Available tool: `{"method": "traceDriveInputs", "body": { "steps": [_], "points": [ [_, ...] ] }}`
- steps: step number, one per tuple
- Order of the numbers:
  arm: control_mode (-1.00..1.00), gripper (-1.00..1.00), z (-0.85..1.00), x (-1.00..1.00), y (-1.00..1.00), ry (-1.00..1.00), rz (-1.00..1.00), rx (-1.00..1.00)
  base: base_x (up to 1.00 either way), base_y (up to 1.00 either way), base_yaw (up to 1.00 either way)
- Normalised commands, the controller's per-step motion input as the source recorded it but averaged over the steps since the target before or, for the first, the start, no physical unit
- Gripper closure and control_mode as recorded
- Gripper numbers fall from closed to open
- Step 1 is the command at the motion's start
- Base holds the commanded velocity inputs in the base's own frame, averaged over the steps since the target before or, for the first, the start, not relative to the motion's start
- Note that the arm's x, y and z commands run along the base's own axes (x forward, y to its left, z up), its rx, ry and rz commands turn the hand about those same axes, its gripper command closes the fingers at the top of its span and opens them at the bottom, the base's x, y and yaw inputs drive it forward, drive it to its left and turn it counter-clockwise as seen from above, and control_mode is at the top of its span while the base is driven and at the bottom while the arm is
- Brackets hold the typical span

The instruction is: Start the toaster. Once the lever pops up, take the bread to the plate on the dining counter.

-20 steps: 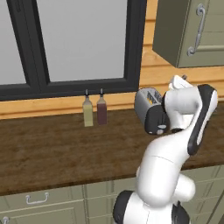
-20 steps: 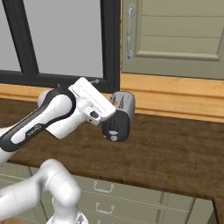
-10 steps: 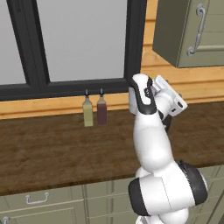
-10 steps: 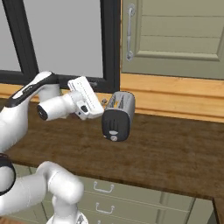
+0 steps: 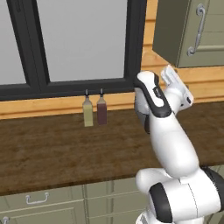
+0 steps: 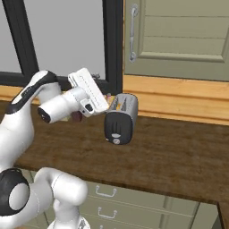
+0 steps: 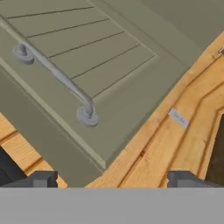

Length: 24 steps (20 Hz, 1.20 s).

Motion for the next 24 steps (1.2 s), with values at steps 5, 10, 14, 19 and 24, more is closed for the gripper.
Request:
{"method": "traceDriveInputs", "body": {
  "steps": [5,10,14,19,24],
  "points": [
    [-1.00,-1.00,1.00,-0.47,0.01,-0.38,0.00,0.00,0.00,0.00,0.00],
    [-1.00,-1.00,1.00,-0.32,0.01,-0.49,0.00,-0.11,0.00,0.00,0.00],
    [-1.00,-1.00,0.91,-0.18,0.01,-0.39,0.00,-0.22,0.00,0.00,0.00],
    [-1.00,-1.00,0.71,-0.12,0.04,-0.22,0.00,-0.28,0.00,0.00,0.00],
    [-1.00,-1.00,0.45,-0.08,0.06,-0.03,0.06,-0.20,0.00,0.00,0.00]
  ]
}}
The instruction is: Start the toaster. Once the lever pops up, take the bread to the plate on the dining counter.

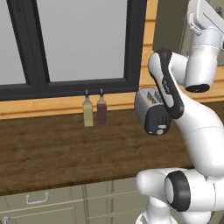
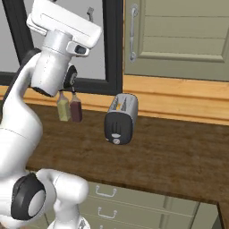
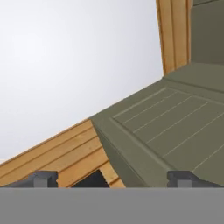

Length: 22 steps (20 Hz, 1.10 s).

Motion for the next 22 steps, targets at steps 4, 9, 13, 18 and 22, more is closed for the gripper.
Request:
{"method": "traceDriveInputs", "body": {
  "steps": [4,9,13,18,22],
  "points": [
    [-1.00,-1.00,0.12,-0.02,0.06,0.22,0.16,-0.01,0.00,0.00,0.00],
    [-1.00,-1.00,0.00,-0.04,0.15,0.46,0.12,0.00,0.00,0.00,0.00],
    [-1.00,-1.00,0.05,-0.15,0.19,0.56,0.08,0.00,0.00,0.00,0.00],
    [-1.00,-1.00,-0.09,-0.03,0.24,0.60,0.05,-0.03,0.00,0.00,0.00],
    [-1.00,-1.00,-0.93,0.24,0.22,0.58,0.07,-0.18,0.00,0.00,0.00]
  ]
}}
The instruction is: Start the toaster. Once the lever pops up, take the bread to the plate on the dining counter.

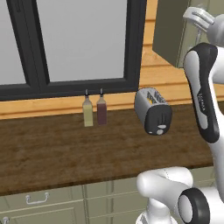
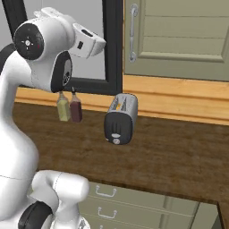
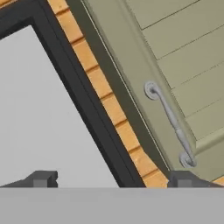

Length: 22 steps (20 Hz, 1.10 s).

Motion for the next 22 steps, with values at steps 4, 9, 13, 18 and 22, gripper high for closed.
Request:
{"method": "traceDriveInputs", "body": {
  "steps": [4,9,13,18,22],
  "points": [
    [-1.00,-1.00,-1.00,0.49,0.15,0.38,0.12,-0.21,0.00,0.00,0.00],
    [-1.00,-1.00,-0.90,0.36,0.05,0.05,0.09,-0.24,0.00,0.00,0.00],
    [-1.00,-1.00,-0.82,0.45,0.01,0.15,0.06,-0.22,0.00,0.00,0.00],
    [-1.00,-1.00,-0.56,0.37,0.01,0.21,0.00,-0.19,0.00,0.00,0.00],
    [-1.00,-1.00,-0.25,0.33,0.00,0.31,0.00,-0.12,0.00,0.00,0.00]
  ]
}}
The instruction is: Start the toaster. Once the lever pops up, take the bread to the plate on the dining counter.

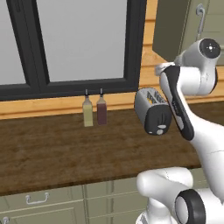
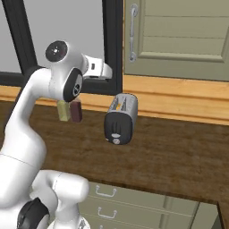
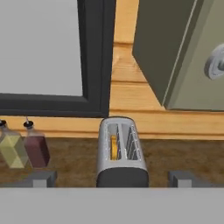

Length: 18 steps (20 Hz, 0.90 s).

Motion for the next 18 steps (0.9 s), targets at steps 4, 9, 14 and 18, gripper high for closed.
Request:
{"method": "traceDriveInputs", "body": {
  "steps": [4,9,14,18],
  "points": [
    [-1.00,-1.00,-0.09,0.26,0.00,0.27,0.00,-0.02,0.00,0.00,0.00],
    [-1.00,-1.00,-0.13,0.20,0.00,0.21,0.00,0.00,0.00,0.00,0.00],
    [-1.00,-1.00,-0.19,0.16,0.00,0.15,0.00,0.00,0.00,0.00,0.00],
    [-1.00,-1.00,-0.21,0.33,0.00,0.08,0.00,0.00,0.00,0.00,0.00]
  ]
}}
